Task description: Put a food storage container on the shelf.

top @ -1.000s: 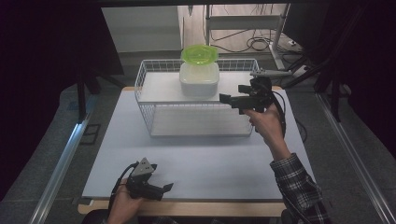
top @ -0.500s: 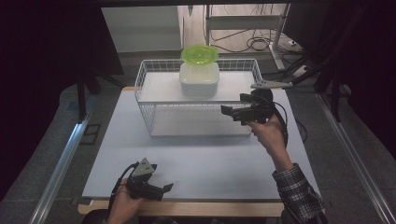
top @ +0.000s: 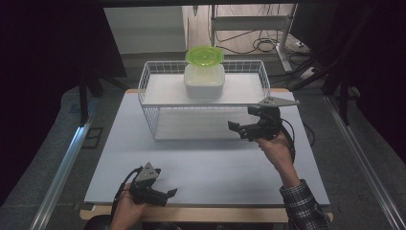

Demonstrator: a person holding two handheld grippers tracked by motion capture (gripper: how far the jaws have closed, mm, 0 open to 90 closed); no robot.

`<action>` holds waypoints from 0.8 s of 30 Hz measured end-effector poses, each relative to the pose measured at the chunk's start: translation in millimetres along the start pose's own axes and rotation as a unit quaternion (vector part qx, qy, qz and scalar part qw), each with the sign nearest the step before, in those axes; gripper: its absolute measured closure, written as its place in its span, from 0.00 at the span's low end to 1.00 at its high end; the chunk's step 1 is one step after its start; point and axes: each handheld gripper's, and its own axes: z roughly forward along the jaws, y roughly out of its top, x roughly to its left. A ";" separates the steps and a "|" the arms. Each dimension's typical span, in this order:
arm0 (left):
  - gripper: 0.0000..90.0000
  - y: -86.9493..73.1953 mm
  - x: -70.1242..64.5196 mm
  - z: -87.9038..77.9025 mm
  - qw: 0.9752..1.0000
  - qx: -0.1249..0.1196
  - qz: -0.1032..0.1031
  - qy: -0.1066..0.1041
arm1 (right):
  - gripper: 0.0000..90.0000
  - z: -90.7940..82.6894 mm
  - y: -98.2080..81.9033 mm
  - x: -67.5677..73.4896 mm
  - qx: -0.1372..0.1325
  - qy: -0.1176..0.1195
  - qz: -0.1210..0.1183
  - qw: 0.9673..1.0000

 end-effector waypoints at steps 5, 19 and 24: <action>0.04 0.1 -0.6 0.1 1.000 0.002 0.004 0.000 | 0.00 -2.9 -9.0 1.6 0.003 -0.010 -0.010 1.000; 0.04 0.3 -1.2 -1.7 1.000 -0.004 0.012 -0.001 | 0.00 -6.1 -30.2 13.0 0.023 -0.018 -0.027 0.999; 0.04 0.2 -1.3 -2.0 1.000 -0.006 0.014 0.002 | 0.00 -7.0 -37.3 18.7 0.028 -0.010 -0.028 0.999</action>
